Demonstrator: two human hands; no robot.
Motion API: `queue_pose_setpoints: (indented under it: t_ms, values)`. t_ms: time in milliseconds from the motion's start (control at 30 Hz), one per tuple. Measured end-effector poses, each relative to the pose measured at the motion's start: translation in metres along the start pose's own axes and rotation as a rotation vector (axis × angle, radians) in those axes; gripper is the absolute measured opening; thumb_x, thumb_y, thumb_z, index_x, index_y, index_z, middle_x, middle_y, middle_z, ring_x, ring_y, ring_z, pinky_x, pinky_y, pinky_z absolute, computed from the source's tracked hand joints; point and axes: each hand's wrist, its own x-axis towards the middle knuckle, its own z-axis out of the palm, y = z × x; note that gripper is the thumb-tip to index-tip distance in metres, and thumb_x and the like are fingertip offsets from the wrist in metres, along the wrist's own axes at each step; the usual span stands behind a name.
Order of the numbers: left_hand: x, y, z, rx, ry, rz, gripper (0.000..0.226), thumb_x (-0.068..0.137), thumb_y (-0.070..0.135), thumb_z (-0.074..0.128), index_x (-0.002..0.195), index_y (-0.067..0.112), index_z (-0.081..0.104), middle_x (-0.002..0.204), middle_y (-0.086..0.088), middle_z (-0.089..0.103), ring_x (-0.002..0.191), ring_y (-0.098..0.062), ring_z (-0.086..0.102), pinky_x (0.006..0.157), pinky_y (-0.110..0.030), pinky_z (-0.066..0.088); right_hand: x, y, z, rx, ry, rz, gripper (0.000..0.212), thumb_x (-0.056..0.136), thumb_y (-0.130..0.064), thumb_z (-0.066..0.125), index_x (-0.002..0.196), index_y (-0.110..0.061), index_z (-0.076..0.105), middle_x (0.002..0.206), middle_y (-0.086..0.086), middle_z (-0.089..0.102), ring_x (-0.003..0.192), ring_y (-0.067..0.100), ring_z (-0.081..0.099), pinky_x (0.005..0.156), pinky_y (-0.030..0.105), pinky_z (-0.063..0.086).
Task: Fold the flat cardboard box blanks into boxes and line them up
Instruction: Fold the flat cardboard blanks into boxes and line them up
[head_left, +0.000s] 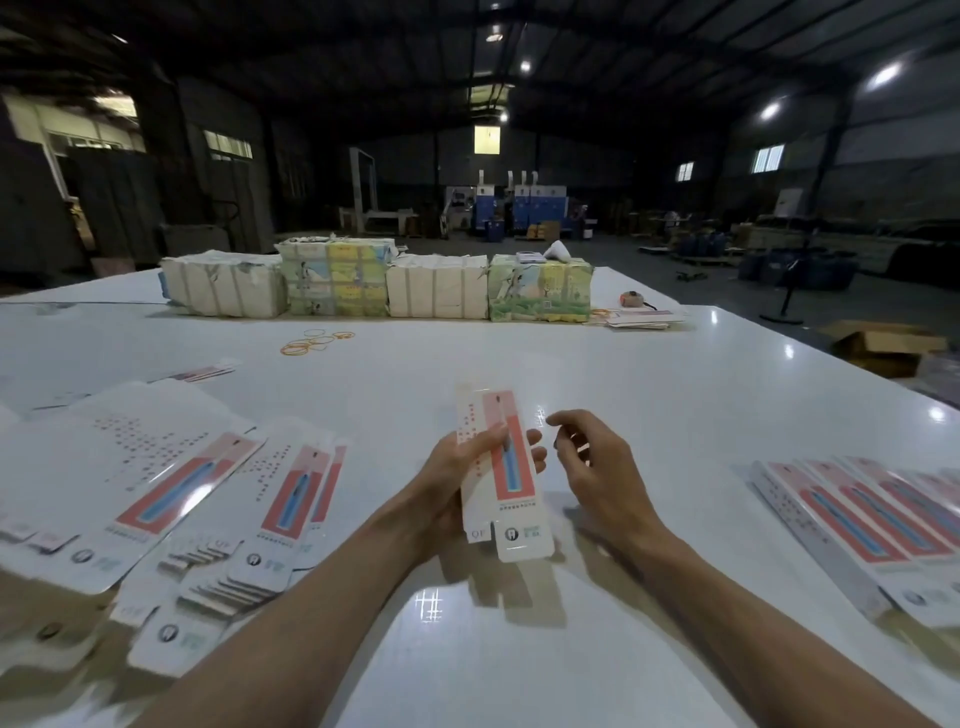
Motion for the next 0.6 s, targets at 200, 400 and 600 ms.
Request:
queue_pose_setpoints:
  t_ms: [200,400,600]
  values:
    - [-0.003,0.009,0.009,0.047,-0.009,-0.057,0.07,0.091,0.078,0.05,0.126,0.022,0.071,0.114,-0.016,0.076,0.089,-0.033,0.077,0.077,-0.041,0.062,0.015,-0.023,-0.008,-0.146,-0.075,-0.159,0.036,0.105,-0.02,0.06,0.14,-0.019,0.055,0.132,-0.004,0.055,0.111,0.005,0.055,0.093,0.024,0.055]
    - [-0.008,0.013,0.012,0.063,-0.005,0.05,0.068,0.104,0.071,0.027,0.118,0.017,0.067,0.097,-0.016,0.074,0.075,-0.031,0.076,0.068,-0.04,0.064,0.034,-0.022,0.003,-0.364,-0.258,-0.237,0.046,0.109,-0.045,0.045,0.149,-0.022,0.05,0.146,-0.007,0.044,0.134,0.01,0.036,0.108,0.04,0.052]
    - [-0.01,0.013,0.012,0.171,0.069,0.063,0.06,0.108,0.061,0.026,0.105,0.015,0.065,0.082,-0.007,0.075,0.065,-0.02,0.074,0.061,-0.028,0.06,0.023,-0.011,0.022,-0.125,-0.15,-0.187,0.03,0.107,-0.032,0.056,0.132,-0.017,0.065,0.134,-0.009,0.054,0.126,0.004,0.044,0.097,0.023,0.056]
